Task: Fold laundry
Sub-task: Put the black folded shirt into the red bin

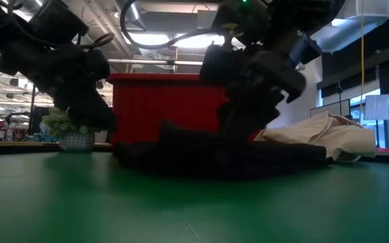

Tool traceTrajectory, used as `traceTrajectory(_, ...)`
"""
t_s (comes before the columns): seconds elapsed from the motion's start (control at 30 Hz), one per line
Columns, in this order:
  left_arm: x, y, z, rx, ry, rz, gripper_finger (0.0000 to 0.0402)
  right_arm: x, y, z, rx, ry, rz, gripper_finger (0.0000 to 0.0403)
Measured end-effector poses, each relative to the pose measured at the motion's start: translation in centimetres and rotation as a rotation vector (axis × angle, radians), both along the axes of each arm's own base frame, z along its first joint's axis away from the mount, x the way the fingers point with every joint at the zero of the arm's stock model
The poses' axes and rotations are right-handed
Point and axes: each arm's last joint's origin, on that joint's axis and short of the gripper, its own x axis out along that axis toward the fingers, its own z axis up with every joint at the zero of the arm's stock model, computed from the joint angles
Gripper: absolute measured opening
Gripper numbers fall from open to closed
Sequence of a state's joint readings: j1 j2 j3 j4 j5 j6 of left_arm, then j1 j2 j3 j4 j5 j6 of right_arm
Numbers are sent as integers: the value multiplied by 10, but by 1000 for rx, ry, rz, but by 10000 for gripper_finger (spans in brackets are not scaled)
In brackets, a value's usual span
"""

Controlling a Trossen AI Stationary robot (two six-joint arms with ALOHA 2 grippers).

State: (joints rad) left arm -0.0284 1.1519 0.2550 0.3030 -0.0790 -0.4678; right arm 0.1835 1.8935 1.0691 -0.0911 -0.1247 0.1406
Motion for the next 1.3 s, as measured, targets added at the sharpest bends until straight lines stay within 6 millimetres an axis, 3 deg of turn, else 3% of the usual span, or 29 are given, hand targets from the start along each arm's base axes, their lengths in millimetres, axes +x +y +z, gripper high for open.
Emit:
traceTrajectory(0.37,3,10,-9,-126,17,11,179,-4,15,0,10,15,52,209)
traceTrajectory(0.73,26,2,-16,-187,-32,-56,179,15,18,42,-74,57,84,209)
traceTrajectory(0.93,37,-5,-19,-211,-13,-121,180,6,19,43,-99,172,95,209)
traceTrajectory(1.3,54,-2,-22,-232,9,-150,259,-7,51,43,-99,214,153,209)
